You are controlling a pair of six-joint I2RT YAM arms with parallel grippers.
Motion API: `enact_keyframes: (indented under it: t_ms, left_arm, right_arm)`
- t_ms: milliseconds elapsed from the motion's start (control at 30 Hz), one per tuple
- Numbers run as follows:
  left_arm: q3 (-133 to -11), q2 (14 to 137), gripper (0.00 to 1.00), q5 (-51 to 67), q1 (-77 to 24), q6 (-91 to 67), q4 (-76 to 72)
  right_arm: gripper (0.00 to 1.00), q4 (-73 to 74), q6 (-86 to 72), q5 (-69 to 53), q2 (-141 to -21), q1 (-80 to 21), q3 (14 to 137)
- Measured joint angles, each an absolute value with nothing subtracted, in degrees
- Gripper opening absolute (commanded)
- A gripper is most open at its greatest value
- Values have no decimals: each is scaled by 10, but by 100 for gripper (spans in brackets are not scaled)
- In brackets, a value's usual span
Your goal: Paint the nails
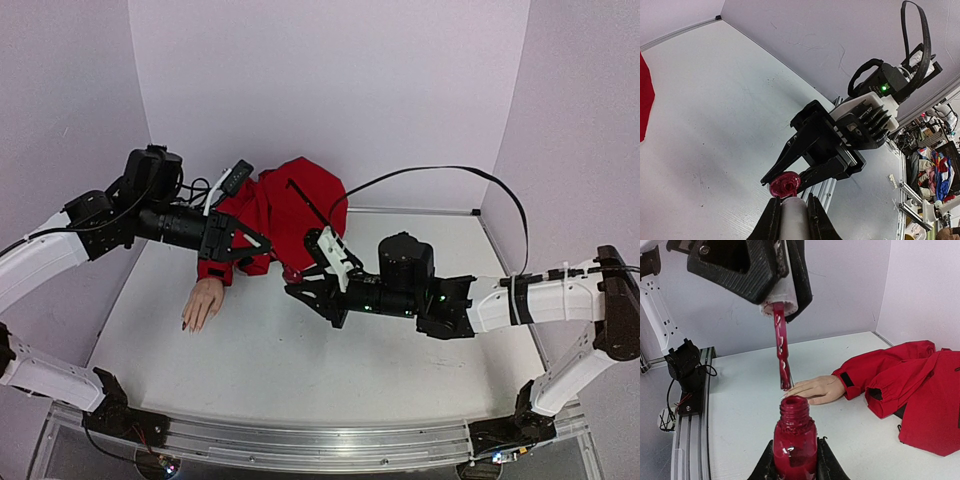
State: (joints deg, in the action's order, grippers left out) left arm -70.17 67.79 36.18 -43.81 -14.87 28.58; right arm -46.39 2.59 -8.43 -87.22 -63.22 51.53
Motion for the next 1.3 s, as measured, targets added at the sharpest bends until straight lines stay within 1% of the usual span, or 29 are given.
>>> enact_keyframes:
  t_ms: [1300]
  left_arm:
    - [-711,682,0,328,-450,-137,306]
  right_arm:
    - [0,-464,32,-90,-872,-632,516]
